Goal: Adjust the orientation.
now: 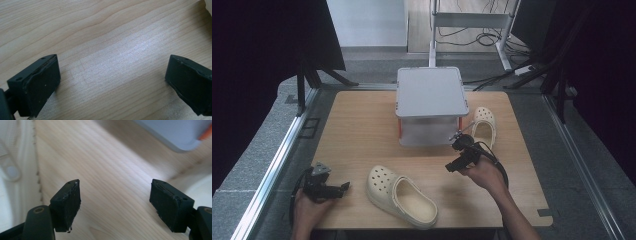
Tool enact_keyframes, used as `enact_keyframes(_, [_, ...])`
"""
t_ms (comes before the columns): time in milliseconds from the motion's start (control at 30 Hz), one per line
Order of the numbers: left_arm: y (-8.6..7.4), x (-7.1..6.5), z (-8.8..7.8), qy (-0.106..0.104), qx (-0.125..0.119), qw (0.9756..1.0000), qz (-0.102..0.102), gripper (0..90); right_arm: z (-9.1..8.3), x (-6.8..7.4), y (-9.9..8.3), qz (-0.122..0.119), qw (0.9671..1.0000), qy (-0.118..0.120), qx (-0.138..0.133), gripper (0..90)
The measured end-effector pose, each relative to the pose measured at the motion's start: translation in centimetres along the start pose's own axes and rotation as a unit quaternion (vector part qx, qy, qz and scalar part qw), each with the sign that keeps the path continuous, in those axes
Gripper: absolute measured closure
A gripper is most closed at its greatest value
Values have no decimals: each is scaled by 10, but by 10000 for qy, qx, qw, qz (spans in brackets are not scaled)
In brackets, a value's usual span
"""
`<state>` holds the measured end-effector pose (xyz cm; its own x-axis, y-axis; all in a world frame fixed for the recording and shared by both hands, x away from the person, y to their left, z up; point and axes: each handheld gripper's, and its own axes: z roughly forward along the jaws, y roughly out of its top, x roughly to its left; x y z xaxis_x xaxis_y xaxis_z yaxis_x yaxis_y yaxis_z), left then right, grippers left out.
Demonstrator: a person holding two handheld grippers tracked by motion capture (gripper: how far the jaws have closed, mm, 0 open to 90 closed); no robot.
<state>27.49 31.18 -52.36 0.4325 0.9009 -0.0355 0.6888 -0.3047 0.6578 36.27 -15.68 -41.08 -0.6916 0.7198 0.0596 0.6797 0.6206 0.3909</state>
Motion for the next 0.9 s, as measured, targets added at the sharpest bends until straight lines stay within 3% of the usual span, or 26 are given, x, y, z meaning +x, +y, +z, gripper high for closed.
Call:
enact_keyframes(400, [0,0,0,1,2,10000,-1,0,-6,-51,-4,560,9975,-413,-123,250])
enact_keyframes(900, [0,0,0,-2,2,10000,-1,0,2,-109,15,1322,9880,-760,-250,284])
